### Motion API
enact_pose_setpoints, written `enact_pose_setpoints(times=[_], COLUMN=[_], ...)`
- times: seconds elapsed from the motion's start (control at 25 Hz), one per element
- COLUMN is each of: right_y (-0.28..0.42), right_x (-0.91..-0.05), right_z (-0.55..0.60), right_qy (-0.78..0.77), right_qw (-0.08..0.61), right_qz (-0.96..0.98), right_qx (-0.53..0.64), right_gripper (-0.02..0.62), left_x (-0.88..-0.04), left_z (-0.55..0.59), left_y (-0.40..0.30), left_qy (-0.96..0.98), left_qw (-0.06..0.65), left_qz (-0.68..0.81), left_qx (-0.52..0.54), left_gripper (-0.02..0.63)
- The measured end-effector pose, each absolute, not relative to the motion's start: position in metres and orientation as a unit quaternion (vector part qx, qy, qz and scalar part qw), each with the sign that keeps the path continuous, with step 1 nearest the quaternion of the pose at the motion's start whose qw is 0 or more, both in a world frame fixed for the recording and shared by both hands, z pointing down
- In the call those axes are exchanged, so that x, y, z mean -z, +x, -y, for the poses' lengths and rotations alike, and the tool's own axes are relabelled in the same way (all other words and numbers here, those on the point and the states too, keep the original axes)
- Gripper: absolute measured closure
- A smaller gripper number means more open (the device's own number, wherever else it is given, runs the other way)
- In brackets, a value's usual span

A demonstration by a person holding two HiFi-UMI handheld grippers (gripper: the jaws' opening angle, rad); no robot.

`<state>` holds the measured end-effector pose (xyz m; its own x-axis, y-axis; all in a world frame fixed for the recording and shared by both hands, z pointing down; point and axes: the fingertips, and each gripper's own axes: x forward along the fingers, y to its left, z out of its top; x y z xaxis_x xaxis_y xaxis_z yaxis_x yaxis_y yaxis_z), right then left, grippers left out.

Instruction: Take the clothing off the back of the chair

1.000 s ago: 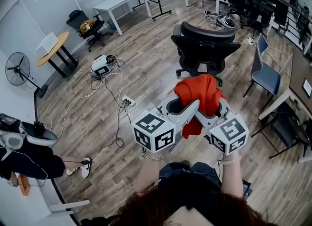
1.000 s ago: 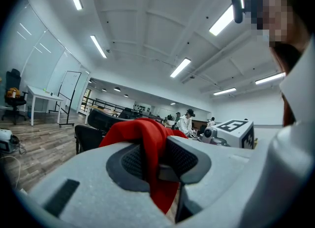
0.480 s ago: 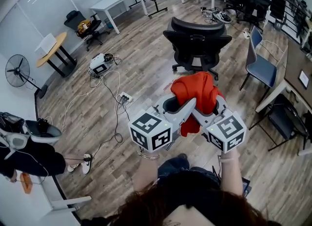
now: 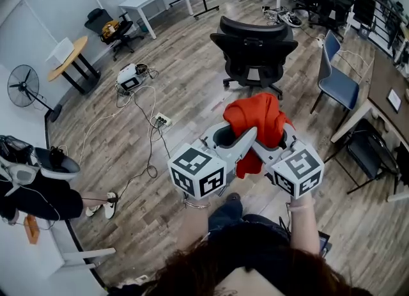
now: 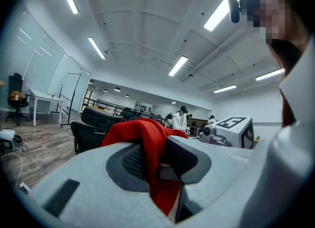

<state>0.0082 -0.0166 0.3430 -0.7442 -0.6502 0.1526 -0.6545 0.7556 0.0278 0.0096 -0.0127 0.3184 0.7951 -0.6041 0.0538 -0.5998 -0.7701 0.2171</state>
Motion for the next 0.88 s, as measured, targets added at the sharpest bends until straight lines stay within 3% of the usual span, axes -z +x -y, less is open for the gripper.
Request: enact_pose_setpoints(times=[0.88], right_y=[0.038], right_x=[-0.338], right_z=[-0.031], right_qy=[0.322], right_qw=[0.071], right_qz=[0.944], right_qx=[-0.012], right_gripper=[0.405], left_x=[-0.314], left_z=[-0.035], left_y=[0.039], left_qy=[0.935], left_qw=[0.103], left_qz=[0.340], left_qx=[0.011], left_gripper=[0.497])
